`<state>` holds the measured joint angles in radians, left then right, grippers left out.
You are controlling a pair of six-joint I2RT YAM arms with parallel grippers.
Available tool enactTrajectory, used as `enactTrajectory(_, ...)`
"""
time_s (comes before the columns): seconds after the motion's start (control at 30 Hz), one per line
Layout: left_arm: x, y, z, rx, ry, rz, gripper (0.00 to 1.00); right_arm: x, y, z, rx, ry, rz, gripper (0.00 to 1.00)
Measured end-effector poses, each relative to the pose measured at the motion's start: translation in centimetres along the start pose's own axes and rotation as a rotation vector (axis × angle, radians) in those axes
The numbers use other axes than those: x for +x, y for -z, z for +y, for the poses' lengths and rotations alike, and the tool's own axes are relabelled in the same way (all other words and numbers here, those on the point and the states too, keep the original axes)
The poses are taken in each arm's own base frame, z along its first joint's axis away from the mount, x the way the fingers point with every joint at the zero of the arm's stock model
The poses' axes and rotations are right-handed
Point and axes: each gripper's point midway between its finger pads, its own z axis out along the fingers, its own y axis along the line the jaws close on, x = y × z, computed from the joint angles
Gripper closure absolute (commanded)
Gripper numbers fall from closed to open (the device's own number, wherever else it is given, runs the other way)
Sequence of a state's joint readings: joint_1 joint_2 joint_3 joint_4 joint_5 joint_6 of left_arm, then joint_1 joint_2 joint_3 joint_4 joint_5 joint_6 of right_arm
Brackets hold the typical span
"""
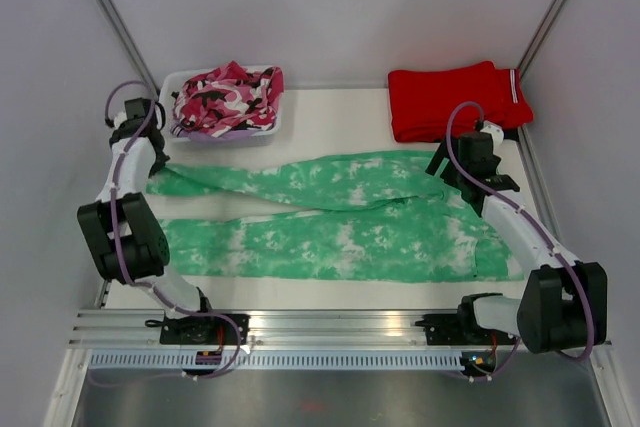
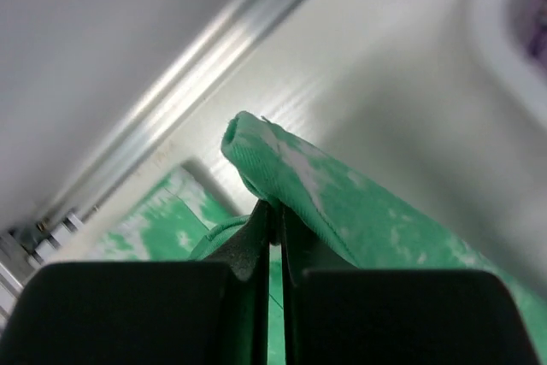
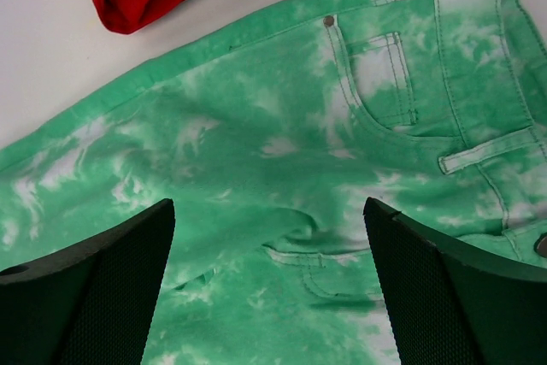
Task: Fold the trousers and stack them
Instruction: Flatten the trousers out
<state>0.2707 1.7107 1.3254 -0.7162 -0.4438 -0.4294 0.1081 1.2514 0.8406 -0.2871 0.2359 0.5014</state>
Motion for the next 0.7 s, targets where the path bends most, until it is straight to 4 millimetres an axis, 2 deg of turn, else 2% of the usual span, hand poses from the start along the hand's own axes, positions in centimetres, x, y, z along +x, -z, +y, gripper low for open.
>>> enactTrajectory(0.07, -3.8, 3.1, 0.8, 0.026, 0.006, -0.142, 0.98, 0.4, -0.3, 0.3, -0.016, 0.003, 0.019, 0.02)
enactTrajectory(0.13, -6.6, 6.1, 1.6, 0.063, 0.025, -0.258, 0.98, 0.7, -0.5, 0.6, -0.031, 0.005, 0.033, 0.02)
enactTrajectory(0.23, -8.6, 8.8, 1.8, 0.129, 0.043, -0.352, 0.98, 1.2, -0.7, 1.0, -0.051, 0.007, 0.052, 0.02)
enactTrajectory(0.33, -9.0, 9.4, 1.4, 0.167, 0.031, -0.365, 0.98, 1.5, -0.7, 1.3, -0.075, 0.02, 0.067, 0.02)
enactTrajectory(0.5, -8.3, 7.7, 1.4, 0.107, -0.018, -0.271, 0.97, 3.0, -0.3, 2.8, -0.191, 0.083, 0.111, 0.08)
enactTrajectory(0.53, -8.0, 7.4, 1.4, 0.095, -0.024, -0.259, 0.92, 3.5, -0.2, 3.1, -0.215, 0.094, 0.125, 0.09)
enactTrajectory(0.6, -6.8, 6.5, 1.3, 0.102, -0.043, -0.216, 0.73, 4.6, 0.0, 3.5, -0.249, 0.109, 0.151, 0.1)
enactTrajectory(0.63, -6.2, 6.2, 0.9, 0.126, -0.05, -0.195, 0.29, 5.1, 0.1, 3.6, -0.26, 0.115, 0.162, 0.1)
enactTrajectory(0.67, -5.7, 6.0, 0.6, 0.148, -0.059, -0.179, 0.07, 5.7, 0.1, 3.6, -0.265, 0.12, 0.173, 0.1)
enactTrajectory(0.7, -5.4, 6.0, 0.1, 0.176, -0.056, -0.166, 0.01, 6.1, 0.0, 3.5, -0.265, 0.122, 0.179, 0.1)
